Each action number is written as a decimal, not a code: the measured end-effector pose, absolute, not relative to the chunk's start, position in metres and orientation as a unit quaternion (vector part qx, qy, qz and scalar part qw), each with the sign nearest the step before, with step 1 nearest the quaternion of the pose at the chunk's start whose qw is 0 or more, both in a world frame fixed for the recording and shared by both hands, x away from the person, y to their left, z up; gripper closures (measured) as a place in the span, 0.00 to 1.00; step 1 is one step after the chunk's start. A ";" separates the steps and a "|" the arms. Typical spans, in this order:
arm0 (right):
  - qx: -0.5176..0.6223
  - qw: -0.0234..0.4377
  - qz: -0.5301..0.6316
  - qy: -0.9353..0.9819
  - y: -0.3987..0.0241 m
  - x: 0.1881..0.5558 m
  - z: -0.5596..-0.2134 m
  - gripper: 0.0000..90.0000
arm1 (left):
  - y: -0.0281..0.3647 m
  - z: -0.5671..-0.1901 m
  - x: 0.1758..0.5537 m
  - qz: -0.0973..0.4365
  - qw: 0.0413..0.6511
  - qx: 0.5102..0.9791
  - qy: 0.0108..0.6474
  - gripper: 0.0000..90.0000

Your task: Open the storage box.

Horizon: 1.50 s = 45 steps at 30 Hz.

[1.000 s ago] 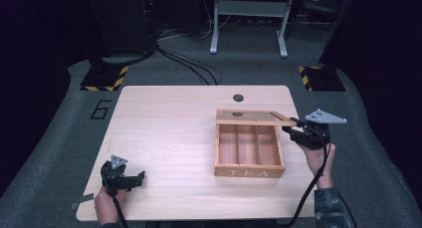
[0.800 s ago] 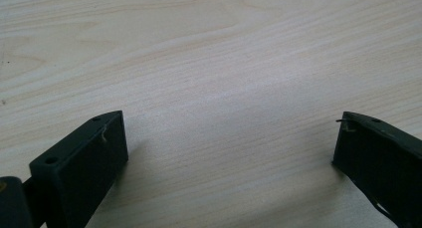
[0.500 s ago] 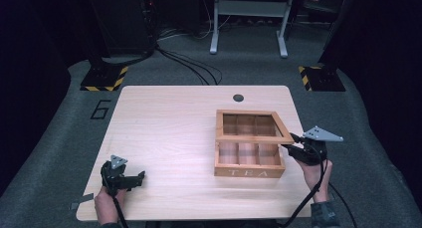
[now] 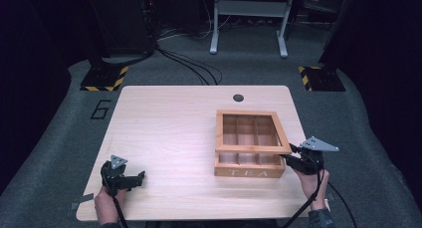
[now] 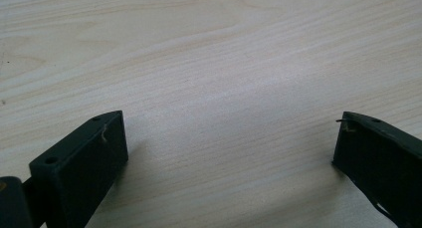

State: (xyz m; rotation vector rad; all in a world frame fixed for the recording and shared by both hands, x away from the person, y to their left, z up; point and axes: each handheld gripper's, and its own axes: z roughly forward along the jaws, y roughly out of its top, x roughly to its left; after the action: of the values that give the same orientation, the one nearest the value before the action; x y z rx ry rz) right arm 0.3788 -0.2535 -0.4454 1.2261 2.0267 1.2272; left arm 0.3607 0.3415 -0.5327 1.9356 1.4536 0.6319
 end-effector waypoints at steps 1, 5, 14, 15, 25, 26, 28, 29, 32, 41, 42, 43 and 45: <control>0.446 0.233 0.447 0.740 -0.254 0.378 -0.447 0.64 | 0.342 -0.533 0.361 0.240 0.315 0.734 0.551 0.00; 0.449 0.227 0.442 0.743 -0.252 0.373 -0.453 0.64 | 0.342 -0.533 0.361 0.241 0.315 0.734 0.551 0.00; 0.458 0.204 0.440 0.745 -0.251 0.368 -0.464 0.63 | 0.341 -0.533 0.361 0.240 0.316 0.734 0.552 0.00; 0.457 0.202 0.440 0.746 -0.251 0.367 -0.464 0.62 | 0.341 -0.533 0.361 0.241 0.316 0.734 0.551 0.00; 0.463 0.180 0.441 0.747 -0.259 0.357 -0.467 0.56 | 0.341 -0.533 0.361 0.240 0.315 0.734 0.551 0.00; 0.464 0.178 0.443 0.746 -0.260 0.356 -0.467 0.56 | 0.341 -0.533 0.361 0.241 0.315 0.734 0.551 0.00; 0.463 0.179 0.443 0.747 -0.261 0.354 -0.468 0.55 | 0.342 -0.533 0.361 0.241 0.315 0.734 0.551 0.01; 0.463 0.175 0.443 0.747 -0.262 0.352 -0.468 0.54 | 0.342 -0.533 0.361 0.240 0.315 0.734 0.551 0.00; 0.464 0.169 0.428 0.757 -0.261 0.349 -0.471 0.52 | 0.341 -0.533 0.361 0.240 0.315 0.734 0.552 0.00; 0.480 0.153 0.409 0.761 -0.272 0.339 -0.495 0.39 | 0.342 -0.533 0.361 0.240 0.315 0.734 0.552 0.00; 0.482 0.156 0.405 0.761 -0.274 0.338 -0.497 0.37 | 0.342 -0.533 0.361 0.240 0.315 0.734 0.551 0.00; 0.486 0.156 0.398 0.762 -0.276 0.338 -0.501 0.34 | 0.342 -0.533 0.361 0.241 0.315 0.734 0.551 0.00; 0.494 0.157 0.390 0.761 -0.280 0.337 -0.508 0.29 | 0.342 -0.533 0.361 0.240 0.315 0.734 0.551 0.00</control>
State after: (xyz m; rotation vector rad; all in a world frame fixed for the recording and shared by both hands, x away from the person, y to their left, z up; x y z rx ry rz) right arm 0.3373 -0.2802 -0.5083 1.4143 2.1786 1.1159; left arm 0.3607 0.3415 -0.5327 1.9352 1.4531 0.6324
